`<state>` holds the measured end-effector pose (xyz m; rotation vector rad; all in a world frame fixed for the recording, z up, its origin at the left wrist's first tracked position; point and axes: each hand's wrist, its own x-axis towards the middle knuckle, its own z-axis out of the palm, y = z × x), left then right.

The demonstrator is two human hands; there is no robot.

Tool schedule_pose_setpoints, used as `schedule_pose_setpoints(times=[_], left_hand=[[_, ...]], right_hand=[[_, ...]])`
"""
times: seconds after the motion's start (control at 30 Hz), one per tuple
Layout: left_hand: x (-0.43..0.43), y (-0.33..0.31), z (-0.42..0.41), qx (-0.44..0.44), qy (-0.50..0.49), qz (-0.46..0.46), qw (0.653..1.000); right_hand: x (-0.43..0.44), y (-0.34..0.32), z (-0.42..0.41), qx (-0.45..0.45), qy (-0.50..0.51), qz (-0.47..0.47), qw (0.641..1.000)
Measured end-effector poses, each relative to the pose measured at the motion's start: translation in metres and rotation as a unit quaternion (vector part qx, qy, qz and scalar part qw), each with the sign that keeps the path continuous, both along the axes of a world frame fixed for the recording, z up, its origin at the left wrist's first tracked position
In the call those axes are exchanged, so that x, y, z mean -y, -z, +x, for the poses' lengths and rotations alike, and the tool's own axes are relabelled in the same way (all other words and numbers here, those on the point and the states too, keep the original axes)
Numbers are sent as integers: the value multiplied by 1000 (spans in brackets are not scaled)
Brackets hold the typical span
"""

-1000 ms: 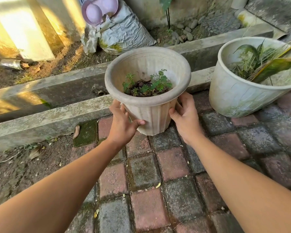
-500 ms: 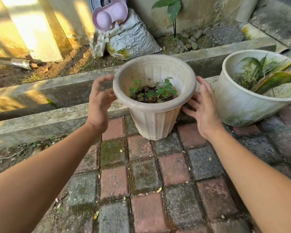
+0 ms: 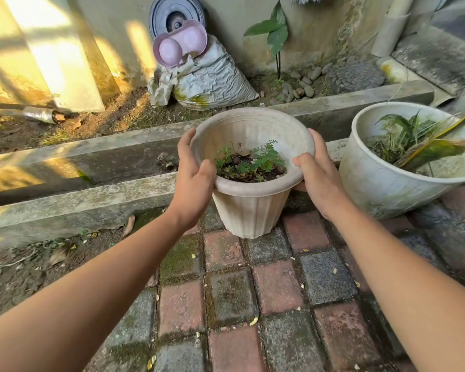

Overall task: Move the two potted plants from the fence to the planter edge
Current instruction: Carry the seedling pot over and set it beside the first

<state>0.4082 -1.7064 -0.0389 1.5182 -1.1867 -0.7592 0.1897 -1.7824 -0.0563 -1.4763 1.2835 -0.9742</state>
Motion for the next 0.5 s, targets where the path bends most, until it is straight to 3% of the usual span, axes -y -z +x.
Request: schedule_pose_setpoints(times=[0.5], left_hand=[[-8,10,-8,109,31,-6,994]], right_hand=[[10,-12,-11,-20,-20,-5,1000]])
